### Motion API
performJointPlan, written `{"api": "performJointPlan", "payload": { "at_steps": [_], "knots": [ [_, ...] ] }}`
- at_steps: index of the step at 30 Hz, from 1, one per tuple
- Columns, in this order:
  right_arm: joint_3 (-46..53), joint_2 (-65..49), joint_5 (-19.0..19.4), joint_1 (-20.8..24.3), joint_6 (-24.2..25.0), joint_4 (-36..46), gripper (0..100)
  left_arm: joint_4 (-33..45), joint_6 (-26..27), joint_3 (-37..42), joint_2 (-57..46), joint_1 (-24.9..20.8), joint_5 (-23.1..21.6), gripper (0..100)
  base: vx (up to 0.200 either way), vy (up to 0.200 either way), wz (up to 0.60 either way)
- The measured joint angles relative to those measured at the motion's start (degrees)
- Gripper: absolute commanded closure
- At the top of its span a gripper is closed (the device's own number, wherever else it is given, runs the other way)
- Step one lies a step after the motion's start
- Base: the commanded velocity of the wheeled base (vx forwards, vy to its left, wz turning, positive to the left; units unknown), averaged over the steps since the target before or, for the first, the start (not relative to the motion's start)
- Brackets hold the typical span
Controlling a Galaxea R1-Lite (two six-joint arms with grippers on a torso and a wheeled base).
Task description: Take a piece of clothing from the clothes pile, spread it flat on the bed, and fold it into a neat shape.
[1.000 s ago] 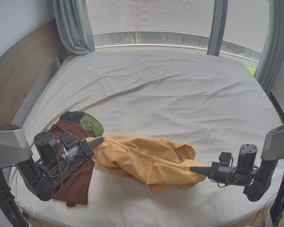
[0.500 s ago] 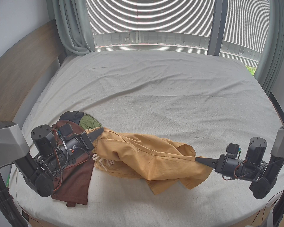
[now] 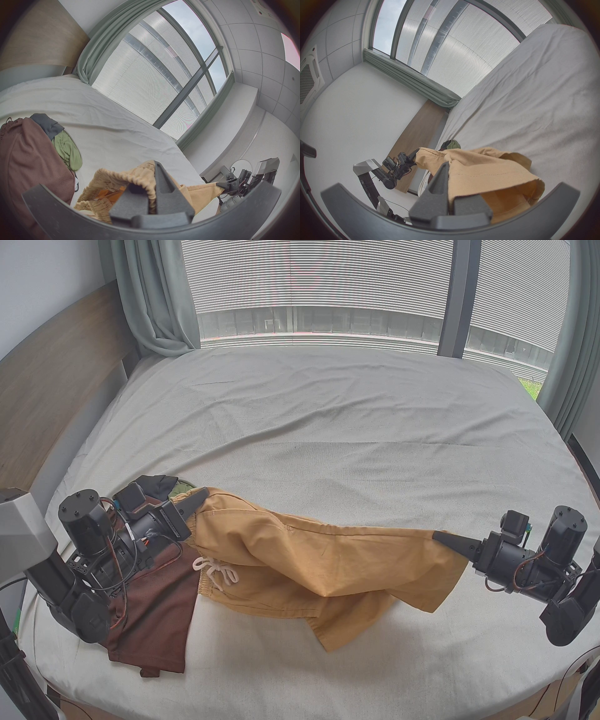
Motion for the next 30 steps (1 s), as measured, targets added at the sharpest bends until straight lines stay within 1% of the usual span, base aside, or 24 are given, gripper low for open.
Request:
{"api": "performJointPlan", "payload": {
  "at_steps": [11, 30],
  "knots": [
    [-2.6, -0.8, -0.1, -3.4, 0.1, 0.0, 100, 0.0, 0.4, -0.6, -0.2, 0.9, 0.0, 100, 0.0, 0.0, 0.0],
    [-4.9, -0.6, -0.1, -7.6, 0.1, 0.0, 100, 0.0, 0.1, -0.9, 0.1, 2.0, 0.0, 100, 0.0, 0.0, 0.0]
  ]
}}
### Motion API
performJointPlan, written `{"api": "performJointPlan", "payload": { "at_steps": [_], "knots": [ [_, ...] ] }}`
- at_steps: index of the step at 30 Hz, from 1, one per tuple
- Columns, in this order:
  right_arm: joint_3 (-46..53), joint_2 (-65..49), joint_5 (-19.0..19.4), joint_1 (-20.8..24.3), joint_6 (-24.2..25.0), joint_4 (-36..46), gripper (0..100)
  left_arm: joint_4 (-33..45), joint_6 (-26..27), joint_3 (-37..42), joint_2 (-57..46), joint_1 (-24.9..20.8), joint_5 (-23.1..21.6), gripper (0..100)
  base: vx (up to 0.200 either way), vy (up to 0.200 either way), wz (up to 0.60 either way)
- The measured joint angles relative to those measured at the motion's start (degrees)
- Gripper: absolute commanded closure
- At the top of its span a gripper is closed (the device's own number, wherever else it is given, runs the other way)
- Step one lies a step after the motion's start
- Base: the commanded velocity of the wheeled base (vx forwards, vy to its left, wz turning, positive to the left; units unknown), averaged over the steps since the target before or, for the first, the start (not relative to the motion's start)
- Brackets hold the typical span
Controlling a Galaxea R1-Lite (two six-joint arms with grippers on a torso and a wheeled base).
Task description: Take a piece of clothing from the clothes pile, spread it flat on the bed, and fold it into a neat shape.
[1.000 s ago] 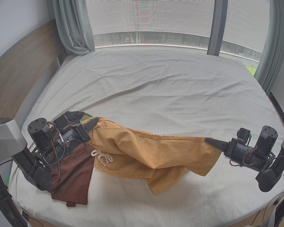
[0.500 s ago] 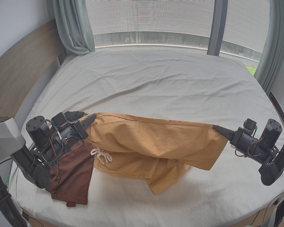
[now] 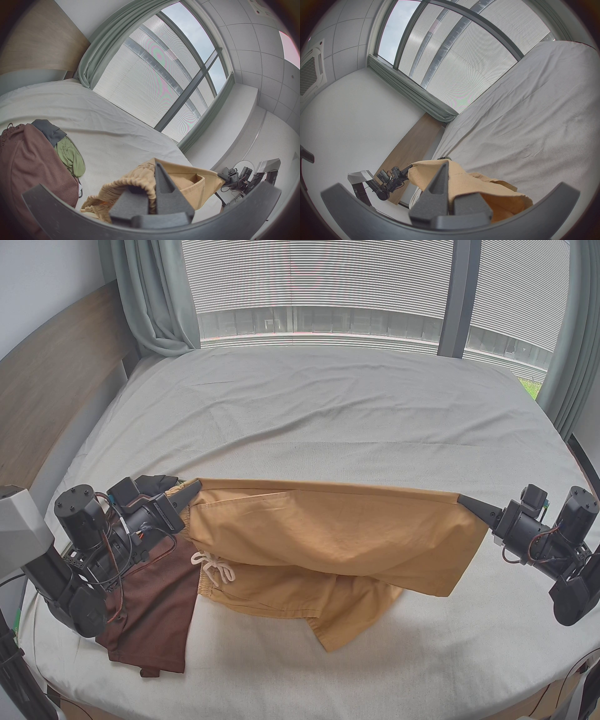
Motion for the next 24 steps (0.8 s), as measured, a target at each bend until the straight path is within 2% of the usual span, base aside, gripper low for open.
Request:
{"api": "performJointPlan", "payload": {
  "at_steps": [11, 16, 24],
  "knots": [
    [-1.9, 0.5, -0.1, -0.3, -0.1, 0.0, 100, 0.0, -0.4, -0.4, 0.0, 0.1, 0.2, 100, 0.0, 0.0, 0.0],
    [-7.9, 2.7, -0.3, -0.6, -0.2, 0.1, 100, 0.1, -0.9, -1.9, 0.4, 0.0, 0.6, 100, 0.0, 0.0, 0.0],
    [-17.6, 9.1, -0.3, -1.5, -0.1, 0.4, 100, 0.2, -4.1, -7.4, 2.7, -0.1, 5.7, 100, 0.0, 0.0, 0.0]
  ]
}}
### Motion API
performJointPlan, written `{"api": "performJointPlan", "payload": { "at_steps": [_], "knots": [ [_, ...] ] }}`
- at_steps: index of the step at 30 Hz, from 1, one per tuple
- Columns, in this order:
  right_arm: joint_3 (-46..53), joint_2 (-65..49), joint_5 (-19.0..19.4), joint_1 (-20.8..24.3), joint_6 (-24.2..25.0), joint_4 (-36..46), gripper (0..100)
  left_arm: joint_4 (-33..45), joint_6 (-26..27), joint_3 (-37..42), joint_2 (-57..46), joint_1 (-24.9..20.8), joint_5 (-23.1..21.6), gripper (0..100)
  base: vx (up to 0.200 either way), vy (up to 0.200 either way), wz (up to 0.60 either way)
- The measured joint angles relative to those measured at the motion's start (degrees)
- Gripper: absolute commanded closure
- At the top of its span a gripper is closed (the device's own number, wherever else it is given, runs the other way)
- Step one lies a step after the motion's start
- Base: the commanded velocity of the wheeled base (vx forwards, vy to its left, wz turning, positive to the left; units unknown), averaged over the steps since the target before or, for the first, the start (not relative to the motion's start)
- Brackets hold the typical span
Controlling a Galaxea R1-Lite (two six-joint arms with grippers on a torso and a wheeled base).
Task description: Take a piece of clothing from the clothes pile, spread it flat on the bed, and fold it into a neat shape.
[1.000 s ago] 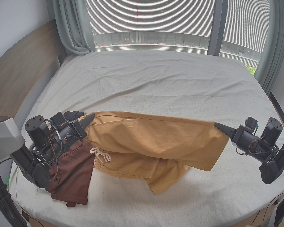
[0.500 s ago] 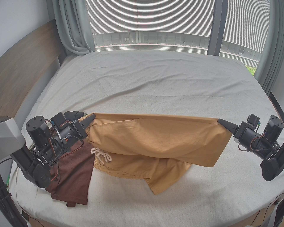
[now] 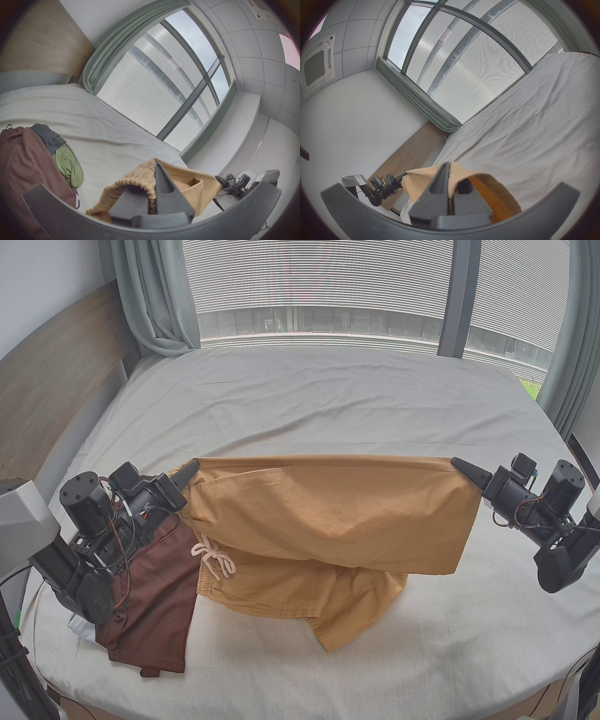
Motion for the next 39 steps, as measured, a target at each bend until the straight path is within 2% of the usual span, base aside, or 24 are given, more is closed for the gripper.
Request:
{"api": "performJointPlan", "payload": {
  "at_steps": [14, 23, 39],
  "knots": [
    [-15.7, 12.8, -0.1, -1.7, 0.4, 0.0, 100, 0.0, -1.4, -9.7, 9.6, 0.0, 3.1, 100, 0.0, 0.0, 0.0],
    [-27.1, 21.1, -3.8, -1.3, 0.6, 0.1, 100, 0.0, -1.4, -18.5, 16.4, 0.8, 4.5, 100, 0.0, 0.0, 0.0],
    [-35.6, 28.6, -4.5, -1.6, 2.6, 1.1, 100, 0.6, -5.1, -30.5, 24.4, 2.0, 4.2, 100, 0.0, 0.0, 0.0]
  ]
}}
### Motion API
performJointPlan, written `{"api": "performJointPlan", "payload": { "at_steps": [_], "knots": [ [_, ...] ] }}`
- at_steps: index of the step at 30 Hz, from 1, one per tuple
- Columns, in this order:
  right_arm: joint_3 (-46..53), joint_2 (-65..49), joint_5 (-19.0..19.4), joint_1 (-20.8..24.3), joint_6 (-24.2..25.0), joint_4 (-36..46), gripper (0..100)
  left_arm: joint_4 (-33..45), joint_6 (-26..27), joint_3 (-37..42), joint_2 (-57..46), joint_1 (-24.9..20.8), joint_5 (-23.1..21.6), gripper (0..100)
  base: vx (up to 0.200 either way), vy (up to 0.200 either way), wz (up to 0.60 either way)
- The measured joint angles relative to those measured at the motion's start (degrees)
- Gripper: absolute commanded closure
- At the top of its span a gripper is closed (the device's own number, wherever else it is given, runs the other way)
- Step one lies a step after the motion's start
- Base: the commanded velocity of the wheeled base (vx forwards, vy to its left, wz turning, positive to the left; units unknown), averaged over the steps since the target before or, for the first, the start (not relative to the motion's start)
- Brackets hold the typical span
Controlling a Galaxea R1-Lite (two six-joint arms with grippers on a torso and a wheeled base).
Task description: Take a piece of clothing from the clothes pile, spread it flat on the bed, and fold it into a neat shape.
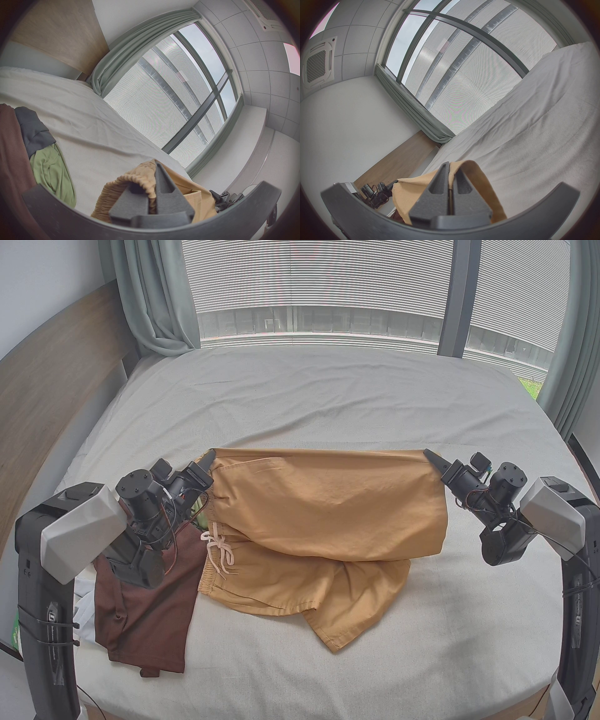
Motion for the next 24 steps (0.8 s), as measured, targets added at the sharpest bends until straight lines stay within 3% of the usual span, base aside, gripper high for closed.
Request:
{"api": "performJointPlan", "payload": {
  "at_steps": [18, 19, 21, 22, 24],
  "knots": [
    [-7.0, 3.2, -0.1, 0.2, 0.0, 4.0, 100, 2.8, -0.9, -6.4, 3.9, 0.9, -0.3, 100, 0.0, 0.0, 0.0],
    [-7.3, 3.3, -0.1, 0.2, 0.0, 4.0, 0, 2.8, -0.9, -6.5, 3.9, 0.9, -0.3, 100, 0.0, 0.0, 0.0],
    [-7.7, 3.5, -0.4, 0.1, 0.0, 4.0, 0, 3.0, -0.9, -6.5, 4.0, 1.2, 0.0, 100, 0.0, 0.0, 0.0],
    [-8.0, 3.5, -0.4, 0.0, -0.1, 4.1, 0, 3.0, -0.9, -6.6, 4.0, 1.4, 0.0, 0, 0.0, 0.0, 0.0],
    [-8.7, 3.6, -0.4, 0.2, 0.0, 4.2, 0, 3.8, -0.9, -6.9, 4.1, 1.4, -0.3, 0, 0.0, 0.0, 0.0]
  ]
}}
